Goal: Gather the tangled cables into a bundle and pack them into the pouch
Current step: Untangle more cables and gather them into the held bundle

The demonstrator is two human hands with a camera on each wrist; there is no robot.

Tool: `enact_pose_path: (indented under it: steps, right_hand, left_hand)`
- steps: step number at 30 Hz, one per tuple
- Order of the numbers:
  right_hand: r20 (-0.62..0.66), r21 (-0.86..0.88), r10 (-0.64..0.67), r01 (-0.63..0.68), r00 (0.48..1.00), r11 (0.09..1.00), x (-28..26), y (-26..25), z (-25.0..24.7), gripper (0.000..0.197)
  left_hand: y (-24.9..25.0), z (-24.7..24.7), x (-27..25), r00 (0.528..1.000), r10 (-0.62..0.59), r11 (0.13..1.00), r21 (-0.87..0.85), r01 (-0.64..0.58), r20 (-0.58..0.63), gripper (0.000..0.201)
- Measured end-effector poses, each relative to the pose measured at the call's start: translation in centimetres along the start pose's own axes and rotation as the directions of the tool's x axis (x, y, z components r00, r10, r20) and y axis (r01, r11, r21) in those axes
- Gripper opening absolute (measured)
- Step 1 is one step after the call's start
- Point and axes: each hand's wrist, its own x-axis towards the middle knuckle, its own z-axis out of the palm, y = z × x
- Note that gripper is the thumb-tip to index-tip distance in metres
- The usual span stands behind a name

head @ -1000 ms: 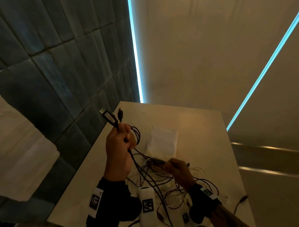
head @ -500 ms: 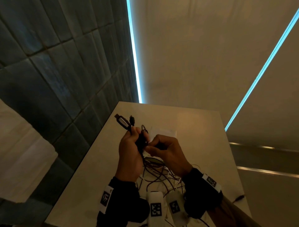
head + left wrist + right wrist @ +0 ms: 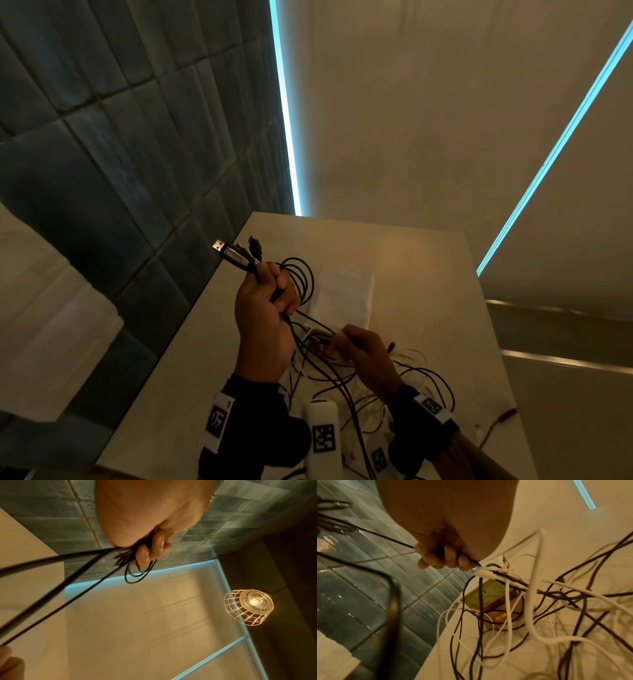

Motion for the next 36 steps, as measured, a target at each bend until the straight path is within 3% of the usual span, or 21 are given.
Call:
enact_pose_path:
  steps: [4, 8, 12, 14, 17, 21, 26, 29, 32, 36]
  right_hand:
    - [-0.015, -0.168, -0.061, 0.057, 0.998, 0.984, -1.0, 1.7, 0.4, 0.026]
    - [0.043, -0.228, -0.001, 0.011, 0.999, 0.974, -1.7, 3.3, 0.3, 0.028]
    - [-0.09, -0.31, 0.006, -0.034, 0.996, 0.95, -0.3, 2.8, -0.2, 0.033]
    - [-0.191, -0.217, 0.045, -0.087, 0.981, 0.972, 1.0, 1.3, -0.2, 0.033]
    - [-0.223, -0.069, 0.031, -0.048, 0.974, 0.996, 2.5, -2.7, -0.2, 0.022]
    - [-0.159, 0.023, -0.077, 0.082, 0.984, 0.996, 3.2, -7.5, 0.3, 0.018]
    - [-0.025, 0.054, -0.171, 0.172, 0.985, 0.984, 2.8, -10.0, 1.1, 0.016]
    - [0.053, 0.057, -0.135, 0.132, 0.989, 0.99, 2.4, -9.7, 0.7, 0.013]
    - [0.129, 0.073, -0.067, 0.058, 0.989, 0.996, 2.0, -8.5, 0.5, 0.02]
    - [0.095, 0.099, -0.022, 0.012, 0.995, 0.995, 1.4, -4.8, 0.0, 0.032]
  left_hand:
    - [1.0, 0.0, 0.0, 0.998, 0.044, 0.999, 0.029, -0.044, -0.033, 0.03]
    - [1.6, -0.7, 0.1, 0.994, 0.08, 0.996, 0.049, -0.076, -0.075, 0.031]
    - [1.1, -1.2, 0.4, 0.989, 0.078, 0.992, 0.112, -0.064, -0.127, 0.031]
    - [0.7, -1.4, 0.7, 0.988, 0.068, 0.985, 0.167, -0.044, -0.142, 0.031]
    - [-0.2, -1.1, 0.7, 0.987, 0.008, 0.972, 0.231, 0.031, -0.163, 0.032]
    - [-1.8, -0.5, 0.3, 0.98, -0.092, 0.947, 0.287, 0.142, -0.178, 0.03]
    - [-2.2, 0.0, 0.3, 0.982, -0.152, 0.908, 0.376, 0.182, -0.109, 0.031]
    - [-1.9, 0.4, 0.2, 0.978, -0.2, 0.943, 0.259, 0.207, -0.053, 0.033]
    - [-1.7, 0.6, 0.4, 0.986, -0.163, 0.978, 0.124, 0.167, -0.045, 0.032]
    - [-1.0, 0.3, 0.8, 0.995, -0.092, 0.996, 0.016, 0.092, -0.034, 0.031]
